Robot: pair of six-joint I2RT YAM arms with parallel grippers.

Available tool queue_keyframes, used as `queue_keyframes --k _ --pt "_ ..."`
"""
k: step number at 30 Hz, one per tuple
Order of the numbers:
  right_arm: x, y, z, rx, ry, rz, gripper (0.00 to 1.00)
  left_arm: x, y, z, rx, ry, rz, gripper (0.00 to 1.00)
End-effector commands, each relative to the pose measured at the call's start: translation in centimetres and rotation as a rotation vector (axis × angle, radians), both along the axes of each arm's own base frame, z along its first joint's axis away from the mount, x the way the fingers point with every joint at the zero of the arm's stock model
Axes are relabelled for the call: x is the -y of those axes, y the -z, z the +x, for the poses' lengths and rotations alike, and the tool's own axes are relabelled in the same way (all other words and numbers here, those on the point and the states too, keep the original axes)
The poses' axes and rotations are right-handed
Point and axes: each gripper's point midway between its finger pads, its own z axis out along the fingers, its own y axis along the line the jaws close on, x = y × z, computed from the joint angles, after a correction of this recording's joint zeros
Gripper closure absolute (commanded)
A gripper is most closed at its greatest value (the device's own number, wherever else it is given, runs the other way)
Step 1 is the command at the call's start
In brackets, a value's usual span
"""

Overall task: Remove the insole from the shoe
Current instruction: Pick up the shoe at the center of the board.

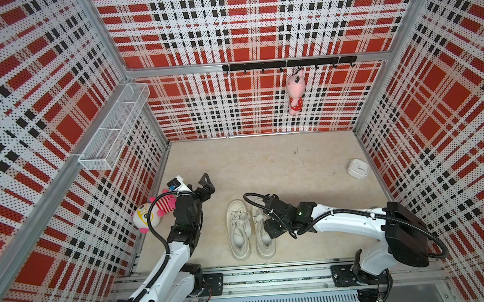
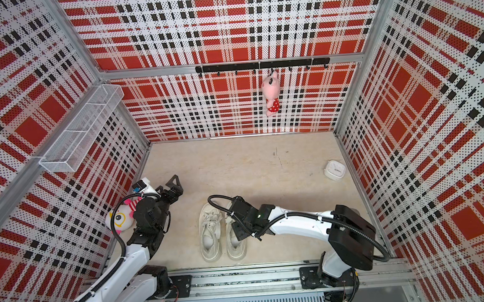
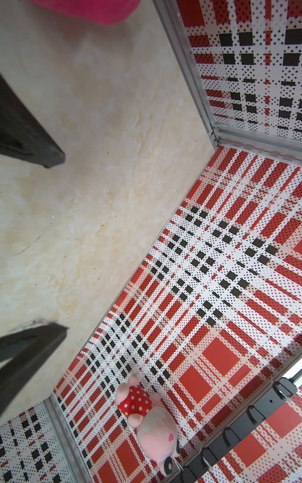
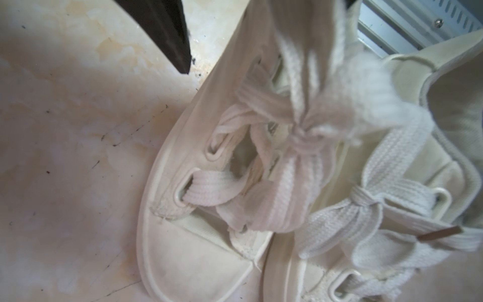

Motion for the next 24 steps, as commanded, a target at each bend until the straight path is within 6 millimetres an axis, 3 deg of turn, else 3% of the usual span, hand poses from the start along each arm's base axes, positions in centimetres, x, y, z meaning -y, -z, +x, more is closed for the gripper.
queue_keyframes --k 1,6,12,18,24 --pt "-0.3 -1.0 1.5 0.066 0.058 0.011 0.46 -0.3 0.1 -0.1 0.003 -0.008 0.0 0.02" --pt "0.2 -1.6 2.3 0.118 0.095 0.008 0.63 -0.4 0.0 -0.1 0.002 -0.01 0.005 0.02" --pt "1.0 -3.3 3.2 0.172 0.12 0.014 1.0 -0.7 -1.3 -0.1 0.019 -0.016 0.03 0.02" --pt "2.2 -6.2 5.1 0.197 0.158 0.08 1.0 -0.9 -2.9 -0.3 0.044 -0.02 0.068 0.02" --pt "4.8 -9.2 8.4 0.255 0.235 0.174 1.0 0.6 -4.0 -0.1 0.057 0.046 0.119 0.02"
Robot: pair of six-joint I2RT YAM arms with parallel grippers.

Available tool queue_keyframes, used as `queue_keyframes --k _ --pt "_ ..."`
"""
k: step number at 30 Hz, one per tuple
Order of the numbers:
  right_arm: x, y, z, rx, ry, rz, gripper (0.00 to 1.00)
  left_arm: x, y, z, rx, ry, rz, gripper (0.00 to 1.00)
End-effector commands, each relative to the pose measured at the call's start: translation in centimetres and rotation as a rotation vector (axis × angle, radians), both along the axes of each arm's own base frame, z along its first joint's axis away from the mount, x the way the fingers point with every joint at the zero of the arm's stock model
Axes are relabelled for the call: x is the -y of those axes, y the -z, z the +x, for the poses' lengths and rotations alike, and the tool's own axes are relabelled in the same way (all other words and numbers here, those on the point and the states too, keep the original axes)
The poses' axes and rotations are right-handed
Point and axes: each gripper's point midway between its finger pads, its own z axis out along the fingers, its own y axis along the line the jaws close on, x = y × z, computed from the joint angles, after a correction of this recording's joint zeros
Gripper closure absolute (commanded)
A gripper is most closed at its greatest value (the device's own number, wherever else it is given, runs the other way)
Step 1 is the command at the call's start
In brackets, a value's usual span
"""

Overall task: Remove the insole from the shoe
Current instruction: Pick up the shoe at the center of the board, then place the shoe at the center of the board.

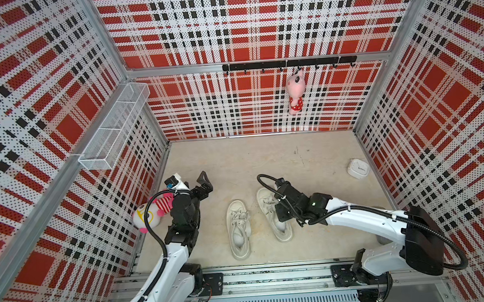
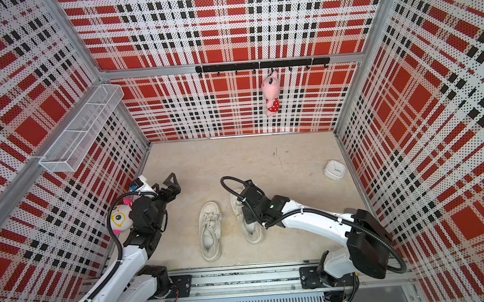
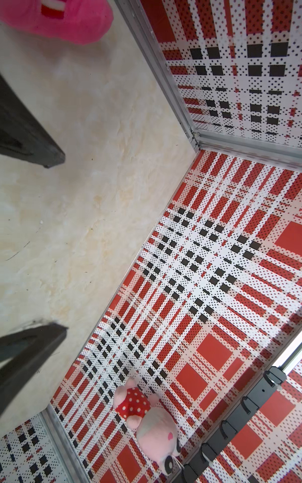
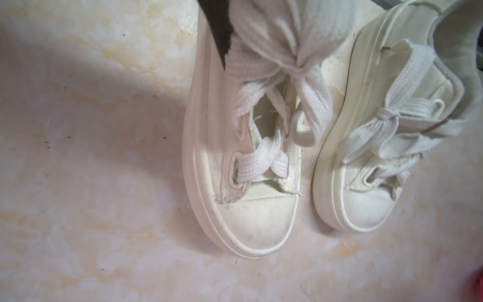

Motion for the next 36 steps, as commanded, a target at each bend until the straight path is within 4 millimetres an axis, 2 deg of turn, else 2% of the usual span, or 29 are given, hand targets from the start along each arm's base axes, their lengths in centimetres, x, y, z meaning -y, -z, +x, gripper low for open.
queue_keyframes --k 1,5,9,10,14,20,22,24,28,32,36 --pt "0.2 -4.0 2.4 0.093 0.021 0.131 1.0 1.2 -1.9 0.2 0.031 0.053 0.054 0.02" --pt "1.7 -5.1 4.7 0.124 0.053 0.22 1.0 3.1 -2.1 0.5 0.026 0.117 0.101 0.02" --pt "2.7 -4.5 6.6 0.119 0.071 0.254 1.0 4.9 -2.1 0.7 0.022 0.181 0.154 0.02" --pt "2.9 -4.1 7.0 0.122 0.056 0.238 1.0 6.1 -2.1 0.6 0.023 0.214 0.165 0.02" --pt "2.8 -2.5 8.4 0.094 0.059 0.252 1.0 8.3 -1.9 0.6 0.018 0.285 0.201 0.02" --pt "2.3 0.3 9.1 0.045 0.07 0.239 0.98 12.0 -0.5 0.1 -0.012 0.399 0.222 0.01" --pt "2.5 1.3 9.0 0.03 0.076 0.229 0.92 13.3 0.1 -0.1 -0.027 0.433 0.228 0.01" --pt "2.8 2.0 8.6 0.016 0.08 0.217 0.81 14.2 0.7 -0.4 -0.041 0.441 0.223 0.0" --pt "4.1 2.1 7.7 0.012 0.093 0.171 0.61 15.6 1.0 -1.4 -0.034 0.442 0.193 0.0" --pt "5.4 0.1 6.6 0.034 0.091 0.147 0.46 16.0 0.6 -1.9 -0.018 0.447 0.162 0.0" --pt "6.4 -3.0 5.2 0.068 0.081 0.148 0.37 17.0 1.1 -2.4 -0.033 0.498 0.125 0.0"
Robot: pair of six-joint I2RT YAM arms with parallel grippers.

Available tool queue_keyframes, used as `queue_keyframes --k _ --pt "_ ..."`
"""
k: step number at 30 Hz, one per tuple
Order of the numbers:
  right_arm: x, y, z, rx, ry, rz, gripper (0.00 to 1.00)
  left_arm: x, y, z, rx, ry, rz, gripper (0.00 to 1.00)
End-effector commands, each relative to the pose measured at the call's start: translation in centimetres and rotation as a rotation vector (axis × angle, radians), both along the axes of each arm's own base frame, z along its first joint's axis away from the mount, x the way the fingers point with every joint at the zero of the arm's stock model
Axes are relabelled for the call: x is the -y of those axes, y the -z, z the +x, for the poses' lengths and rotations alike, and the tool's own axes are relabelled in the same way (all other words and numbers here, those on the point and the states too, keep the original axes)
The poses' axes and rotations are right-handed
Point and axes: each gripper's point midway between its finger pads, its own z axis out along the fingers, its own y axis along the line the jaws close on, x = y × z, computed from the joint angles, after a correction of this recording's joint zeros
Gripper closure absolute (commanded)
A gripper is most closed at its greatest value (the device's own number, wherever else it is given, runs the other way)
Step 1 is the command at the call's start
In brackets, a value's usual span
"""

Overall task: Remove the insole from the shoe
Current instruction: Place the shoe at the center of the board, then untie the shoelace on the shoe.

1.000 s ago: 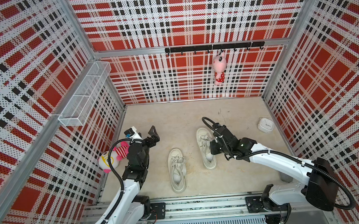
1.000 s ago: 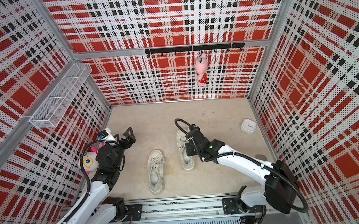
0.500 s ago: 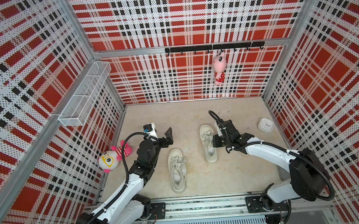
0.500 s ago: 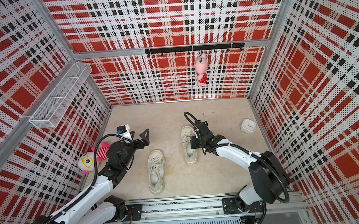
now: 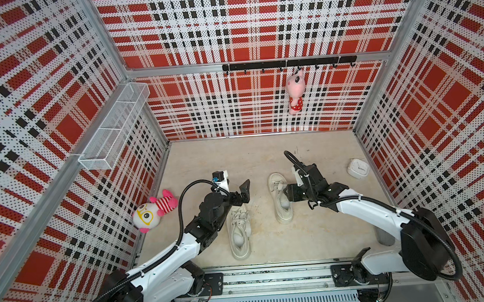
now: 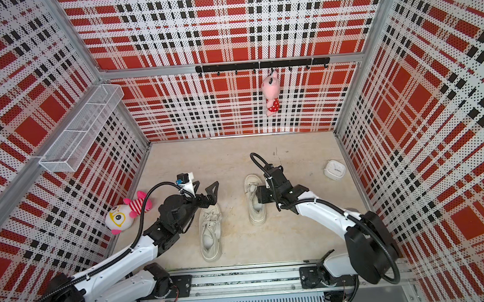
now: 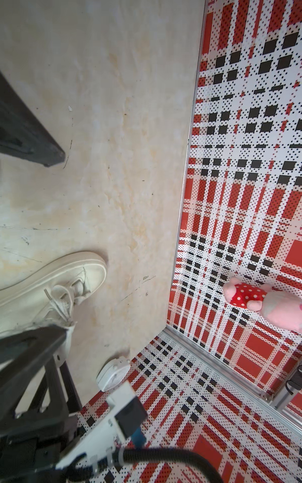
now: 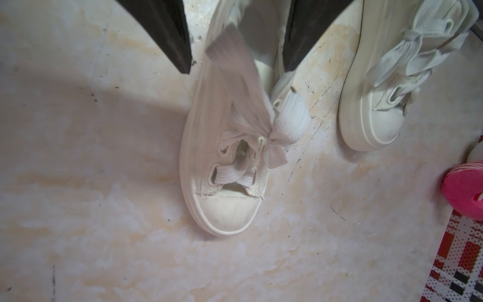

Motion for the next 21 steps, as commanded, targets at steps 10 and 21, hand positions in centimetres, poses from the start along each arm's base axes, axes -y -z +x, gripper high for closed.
queue_keyframes --k 10,21 --pt "-4.1 -7.8 -1.1 -0.023 -0.054 0.257 0.37 3.6 2.8 -1.2 -0.093 0.062 -0.124 0.02" --pt "-6.9 -3.6 -0.9 -0.164 -0.018 0.378 0.39 3.0 2.0 -0.9 -0.041 -0.01 -0.119 0.01"
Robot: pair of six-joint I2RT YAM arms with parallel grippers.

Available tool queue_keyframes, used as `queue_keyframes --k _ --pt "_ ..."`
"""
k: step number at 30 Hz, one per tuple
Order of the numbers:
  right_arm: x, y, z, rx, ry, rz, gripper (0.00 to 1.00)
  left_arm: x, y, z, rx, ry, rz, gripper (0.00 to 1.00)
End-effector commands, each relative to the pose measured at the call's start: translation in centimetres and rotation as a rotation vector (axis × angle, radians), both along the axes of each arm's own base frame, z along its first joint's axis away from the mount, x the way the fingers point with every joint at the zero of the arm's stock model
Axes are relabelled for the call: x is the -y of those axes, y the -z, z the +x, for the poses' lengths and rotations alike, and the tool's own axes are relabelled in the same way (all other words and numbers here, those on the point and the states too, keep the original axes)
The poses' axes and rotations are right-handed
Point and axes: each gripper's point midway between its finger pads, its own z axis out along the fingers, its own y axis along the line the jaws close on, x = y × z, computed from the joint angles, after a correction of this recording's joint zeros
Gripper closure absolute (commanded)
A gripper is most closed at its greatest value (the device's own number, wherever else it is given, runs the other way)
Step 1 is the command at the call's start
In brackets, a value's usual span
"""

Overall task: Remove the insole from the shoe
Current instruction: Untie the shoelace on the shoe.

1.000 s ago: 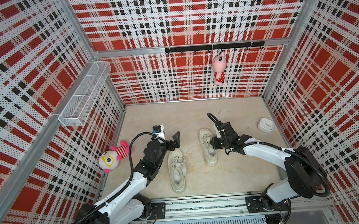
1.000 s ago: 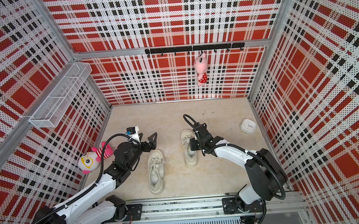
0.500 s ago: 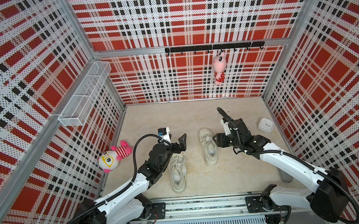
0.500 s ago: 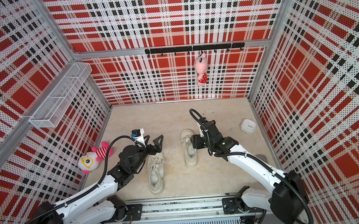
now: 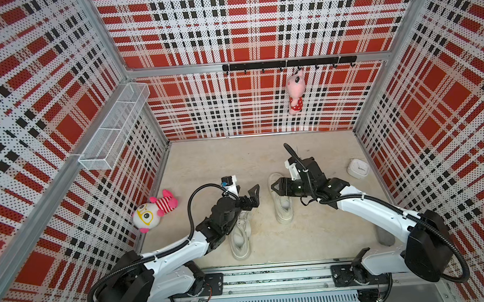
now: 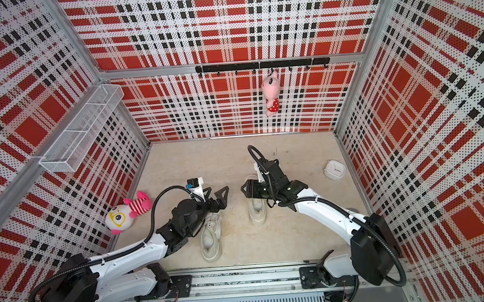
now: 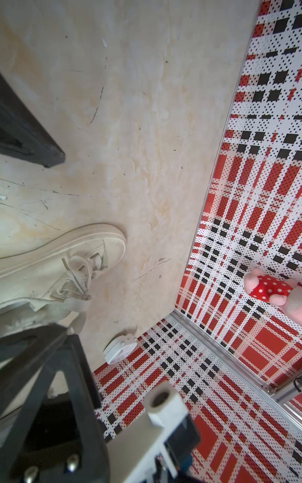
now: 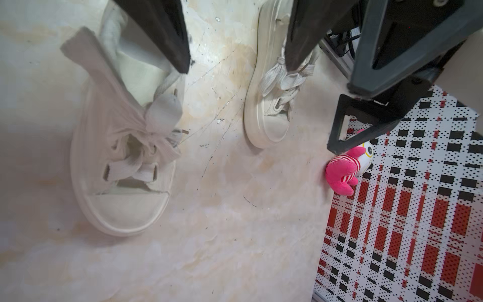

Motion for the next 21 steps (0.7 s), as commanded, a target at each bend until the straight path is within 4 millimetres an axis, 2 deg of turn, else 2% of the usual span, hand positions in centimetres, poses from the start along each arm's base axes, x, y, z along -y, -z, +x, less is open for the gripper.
queue_keyframes --k 1,8,13,21 --pt "-0.5 0.4 0.3 -0.025 0.032 0.05 0.4 -0.8 -0.7 0.1 0.036 -0.043 -0.016 0.01" --pt "0.6 2.9 0.8 -0.041 0.093 -0.012 0.42 -1.3 -0.8 0.1 0.042 -0.063 -0.017 0.0" --pt "0.7 3.5 1.8 -0.031 0.124 -0.036 0.41 -1.3 -0.8 0.2 0.043 -0.065 -0.014 0.01" --pt "1.9 4.7 3.0 -0.014 0.191 -0.126 0.43 -1.4 -1.0 0.2 0.046 -0.067 -0.014 0.01"
